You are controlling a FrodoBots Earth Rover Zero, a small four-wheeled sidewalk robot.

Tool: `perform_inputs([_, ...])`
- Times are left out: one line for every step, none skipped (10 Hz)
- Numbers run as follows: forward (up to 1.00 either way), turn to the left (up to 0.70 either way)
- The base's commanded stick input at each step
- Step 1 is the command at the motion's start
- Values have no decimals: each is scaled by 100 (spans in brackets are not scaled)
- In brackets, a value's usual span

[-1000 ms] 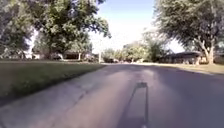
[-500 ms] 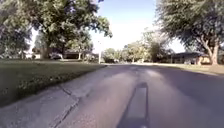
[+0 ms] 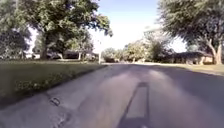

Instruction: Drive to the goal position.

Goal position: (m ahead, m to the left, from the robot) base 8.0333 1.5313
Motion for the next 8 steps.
perform_inputs([100,0])
perform_inputs([100,0])
perform_inputs([100,0])
perform_inputs([100,0])
perform_inputs([100,0])
perform_inputs([100,0])
perform_inputs([100,0])
perform_inputs([100,0])
